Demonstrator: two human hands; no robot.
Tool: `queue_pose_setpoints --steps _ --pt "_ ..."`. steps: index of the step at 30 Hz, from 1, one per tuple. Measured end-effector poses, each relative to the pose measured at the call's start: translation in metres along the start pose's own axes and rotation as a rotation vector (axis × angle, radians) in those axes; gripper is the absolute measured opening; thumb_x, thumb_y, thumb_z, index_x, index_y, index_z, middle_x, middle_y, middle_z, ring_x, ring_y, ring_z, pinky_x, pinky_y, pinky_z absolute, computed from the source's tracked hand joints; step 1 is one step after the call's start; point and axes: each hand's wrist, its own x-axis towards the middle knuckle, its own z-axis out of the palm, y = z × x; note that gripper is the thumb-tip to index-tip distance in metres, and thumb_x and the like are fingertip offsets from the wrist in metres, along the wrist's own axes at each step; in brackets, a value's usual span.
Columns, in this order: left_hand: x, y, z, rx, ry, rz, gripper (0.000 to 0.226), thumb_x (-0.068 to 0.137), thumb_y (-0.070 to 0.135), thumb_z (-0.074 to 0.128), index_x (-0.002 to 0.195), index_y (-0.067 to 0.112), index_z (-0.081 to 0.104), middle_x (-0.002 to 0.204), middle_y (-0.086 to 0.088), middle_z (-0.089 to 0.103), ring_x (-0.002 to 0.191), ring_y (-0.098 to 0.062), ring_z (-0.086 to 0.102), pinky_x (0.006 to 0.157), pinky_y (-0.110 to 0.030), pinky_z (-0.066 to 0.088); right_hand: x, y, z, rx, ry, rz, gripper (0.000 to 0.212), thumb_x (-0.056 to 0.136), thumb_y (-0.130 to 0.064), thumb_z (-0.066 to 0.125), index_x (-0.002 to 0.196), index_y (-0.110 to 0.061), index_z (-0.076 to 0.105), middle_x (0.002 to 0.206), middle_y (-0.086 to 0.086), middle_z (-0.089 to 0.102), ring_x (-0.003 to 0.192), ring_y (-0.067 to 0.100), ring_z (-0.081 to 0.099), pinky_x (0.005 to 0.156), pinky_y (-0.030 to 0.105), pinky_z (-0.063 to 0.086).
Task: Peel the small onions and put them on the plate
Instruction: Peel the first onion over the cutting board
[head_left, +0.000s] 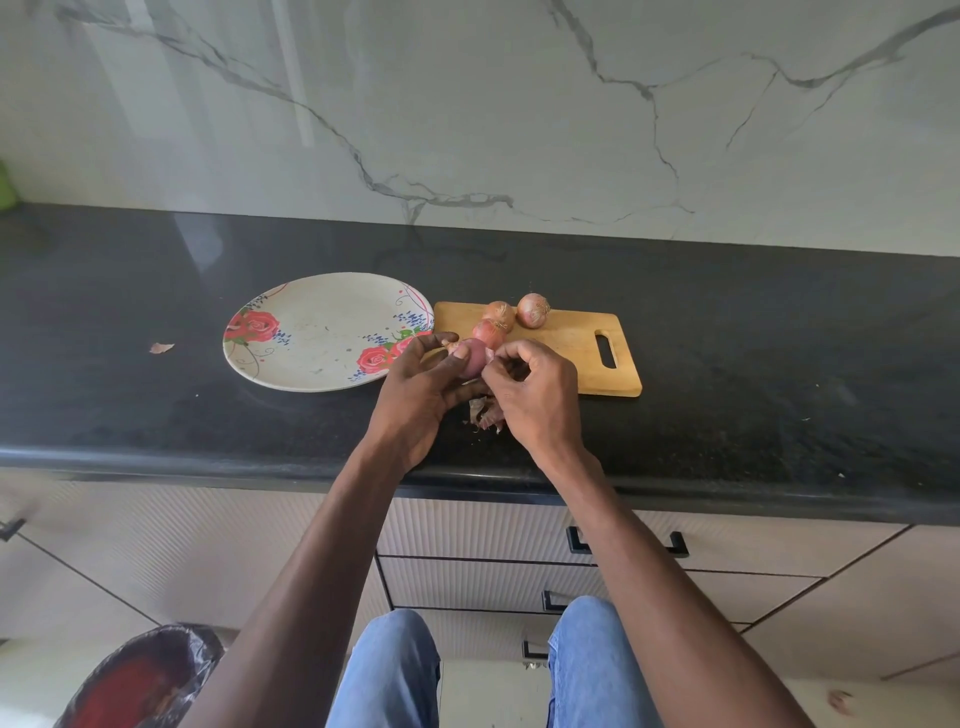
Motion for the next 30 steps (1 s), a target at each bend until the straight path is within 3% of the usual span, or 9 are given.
queue_pose_setpoints --steps 7,11,14,16,21,26,30 --pt "0.0021 0.0023 -0.0022 -0.068 -0.004 -0.055 0.011 0.1 0.004 0.054 0.109 0.001 0.058 0.098 -0.013 0.071 0.091 -0.024 0.072 0.078 -0.033 0.061 0.0001 -0.0019 -0.0035 0.073 -0.019 0.012 0.009 0.089 -0.012 0.073 0.083 -0.005 0.069 0.079 0.0 0.069 0.07 0.009 0.062 0.066 0.028 0.055" --pt "0.0018 0.0034 -0.0034 -0.1 0.015 -0.047 0.04 0.08 0.008 0.069 0.119 0.002 0.057 0.104 -0.013 0.071 0.095 -0.023 0.072 0.082 -0.034 0.061 -0.0003 -0.0028 -0.0036 0.099 -0.032 -0.005 0.012 0.091 -0.013 0.072 0.083 -0.005 0.068 0.077 0.0 0.067 0.068 0.01 0.06 0.063 0.026 0.053" --pt "0.0034 0.0026 -0.0061 -0.123 0.008 -0.06 0.045 0.086 0.007 0.068 0.128 0.001 0.054 0.116 -0.016 0.067 0.104 -0.026 0.07 0.092 -0.043 0.059 -0.0006 -0.0033 -0.0041 0.132 -0.004 0.019 0.016 0.093 -0.018 0.071 0.083 -0.006 0.067 0.074 0.0 0.066 0.066 0.015 0.062 0.059 0.034 0.055" --pt "0.0036 0.0019 -0.0065 -0.113 0.015 -0.072 0.04 0.093 0.004 0.063 0.131 0.0 0.052 0.118 -0.018 0.066 0.105 -0.028 0.069 0.092 -0.042 0.059 -0.0009 -0.0025 -0.0048 0.156 0.007 0.041 0.015 0.092 -0.02 0.071 0.084 -0.007 0.067 0.074 -0.001 0.066 0.066 0.019 0.064 0.059 0.043 0.057" --pt "0.0059 0.0003 -0.0088 -0.099 0.056 -0.086 0.034 0.098 0.0 0.056 0.132 -0.001 0.053 0.119 -0.018 0.066 0.103 -0.025 0.07 0.086 -0.035 0.06 -0.0006 -0.0008 -0.0058 0.205 0.014 0.119 0.016 0.092 -0.029 0.07 0.084 -0.016 0.066 0.071 -0.01 0.063 0.066 0.025 0.066 0.057 0.051 0.058" --pt "0.0071 -0.0004 -0.0073 -0.11 0.047 -0.054 0.029 0.097 0.002 0.058 0.126 -0.003 0.055 0.099 -0.01 0.07 0.085 -0.014 0.071 0.082 -0.032 0.059 -0.0011 -0.0036 -0.0074 0.214 0.014 0.127 0.016 0.093 -0.025 0.07 0.083 -0.013 0.066 0.065 -0.013 0.062 0.062 0.021 0.066 0.054 0.051 0.058" --pt "0.007 0.0006 -0.0081 -0.143 0.023 -0.072 0.016 0.096 0.001 0.056 0.112 0.0 0.061 0.102 -0.014 0.07 0.091 -0.019 0.073 0.085 -0.034 0.06 -0.0001 -0.0044 -0.009 0.184 0.053 0.146 0.013 0.092 -0.017 0.07 0.082 -0.01 0.066 0.068 -0.01 0.063 0.059 0.008 0.063 0.055 0.042 0.058"
